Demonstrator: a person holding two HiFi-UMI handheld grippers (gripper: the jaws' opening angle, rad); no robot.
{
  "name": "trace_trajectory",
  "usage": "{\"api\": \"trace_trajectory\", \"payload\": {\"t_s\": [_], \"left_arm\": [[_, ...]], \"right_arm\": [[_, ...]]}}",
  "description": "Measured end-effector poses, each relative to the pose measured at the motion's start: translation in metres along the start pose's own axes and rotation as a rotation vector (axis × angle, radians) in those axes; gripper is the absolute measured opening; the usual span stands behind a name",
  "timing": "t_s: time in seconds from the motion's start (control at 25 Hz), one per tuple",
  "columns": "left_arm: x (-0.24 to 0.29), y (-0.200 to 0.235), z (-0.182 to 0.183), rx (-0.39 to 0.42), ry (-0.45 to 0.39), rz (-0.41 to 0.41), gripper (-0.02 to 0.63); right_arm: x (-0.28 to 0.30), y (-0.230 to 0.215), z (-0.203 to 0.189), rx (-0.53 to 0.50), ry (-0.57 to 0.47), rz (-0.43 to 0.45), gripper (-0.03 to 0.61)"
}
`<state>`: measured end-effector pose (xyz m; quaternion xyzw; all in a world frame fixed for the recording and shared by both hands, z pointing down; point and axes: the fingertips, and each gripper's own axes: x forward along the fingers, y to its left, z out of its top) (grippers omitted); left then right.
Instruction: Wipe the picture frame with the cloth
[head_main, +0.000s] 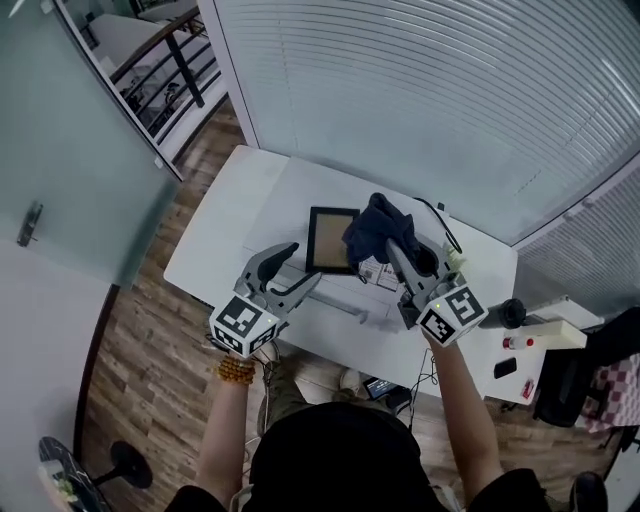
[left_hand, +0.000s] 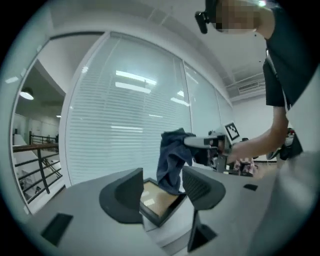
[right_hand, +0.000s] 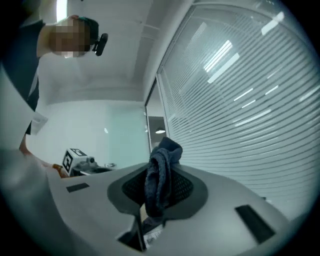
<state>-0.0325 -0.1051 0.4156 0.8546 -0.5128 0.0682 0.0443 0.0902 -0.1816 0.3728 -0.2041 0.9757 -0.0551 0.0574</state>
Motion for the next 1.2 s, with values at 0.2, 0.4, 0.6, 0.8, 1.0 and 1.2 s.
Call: {"api": "trace_trajectory", "payload": {"t_s": [0.2, 0.4, 0.6, 0.8, 1.0, 1.2], "left_arm": [[-0.019, -0.014, 0.023, -0.010, -0.179, 0.214, 0.031], [-0.019, -0.021, 0.003, 0.022, -0.122, 0.404, 0.011], [-0.013, -0.032, -0.008, -0.005, -0.107, 0.395, 0.011], [-0.011, -0.034, -0.009, -0.003, -0.105, 0.385, 0.011], [-0.009, -0.035, -0.009, -0.003, -0.102, 0.383, 0.011], [-0.009, -0.034, -0.009, -0.001, -0.105, 0.382, 0.011]], "right_arm": [[-0.029, 0.022, -0.008, -0.232, 0.012, -0.120, 0.046], [-0.039, 0.029, -0.022, -0.288, 0.044, -0.122, 0.044], [-0.048, 0.031, -0.030, -0.265, 0.057, -0.116, 0.044], [-0.056, 0.027, -0.038, -0.244, 0.067, -0.123, 0.044], [-0.058, 0.027, -0.040, -0.205, 0.064, -0.125, 0.044], [-0.060, 0.023, -0.042, -0.195, 0.062, -0.137, 0.044]]}}
